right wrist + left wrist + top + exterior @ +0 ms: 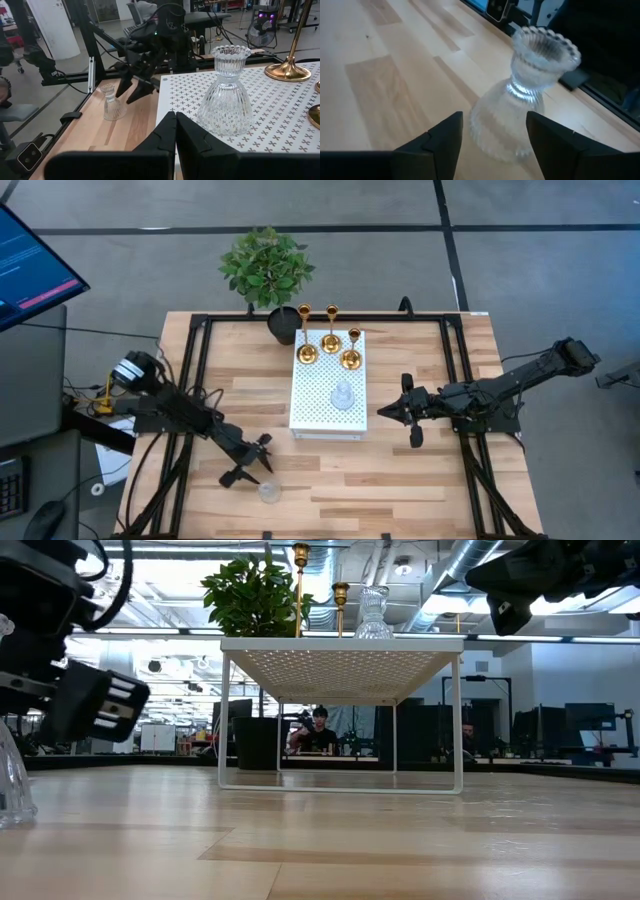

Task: Pick & Place candle stick holders
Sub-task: Put the transparent candle holder on the shelf

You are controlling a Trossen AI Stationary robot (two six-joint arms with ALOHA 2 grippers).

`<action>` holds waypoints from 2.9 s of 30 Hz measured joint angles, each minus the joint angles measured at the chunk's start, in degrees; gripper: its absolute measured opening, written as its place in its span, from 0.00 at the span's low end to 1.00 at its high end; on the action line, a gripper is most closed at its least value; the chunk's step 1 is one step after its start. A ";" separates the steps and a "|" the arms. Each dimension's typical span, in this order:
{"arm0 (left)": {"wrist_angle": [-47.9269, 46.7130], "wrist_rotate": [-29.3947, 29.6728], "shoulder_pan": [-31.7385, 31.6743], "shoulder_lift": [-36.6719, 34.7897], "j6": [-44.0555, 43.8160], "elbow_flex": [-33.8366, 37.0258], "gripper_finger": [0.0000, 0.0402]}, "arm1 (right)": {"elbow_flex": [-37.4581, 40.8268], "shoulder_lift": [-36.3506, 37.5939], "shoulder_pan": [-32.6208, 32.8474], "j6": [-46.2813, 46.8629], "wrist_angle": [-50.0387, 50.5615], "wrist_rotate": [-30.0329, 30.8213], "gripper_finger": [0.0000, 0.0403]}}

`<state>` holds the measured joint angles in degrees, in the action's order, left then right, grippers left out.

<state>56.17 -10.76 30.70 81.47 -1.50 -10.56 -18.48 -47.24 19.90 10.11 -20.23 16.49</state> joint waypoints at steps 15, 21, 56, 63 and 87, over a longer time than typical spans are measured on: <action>2.96 -3.22 0.17 4.56 -3.84 -4.64 0.53 | -0.04 0.00 0.00 0.00 1.67 -0.15 0.00; 3.13 -5.25 0.95 4.55 -3.80 -6.87 0.53 | -0.04 0.00 0.00 0.00 1.77 -0.15 0.00; 2.86 -4.29 -0.16 2.91 -7.82 -8.06 0.50 | -0.04 0.00 3.72 -0.04 1.33 0.07 0.00; 2.43 -4.31 -2.86 -2.87 -7.98 -5.73 0.46 | -0.04 0.00 3.72 -0.15 1.44 0.09 0.00; 2.95 13.42 -4.81 -17.42 -35.08 -2.78 0.29 | -0.04 0.00 3.61 -0.11 1.60 1.86 0.00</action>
<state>59.12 2.66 25.89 64.05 -36.57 -13.33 -18.52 -47.24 23.51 10.00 -18.63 18.35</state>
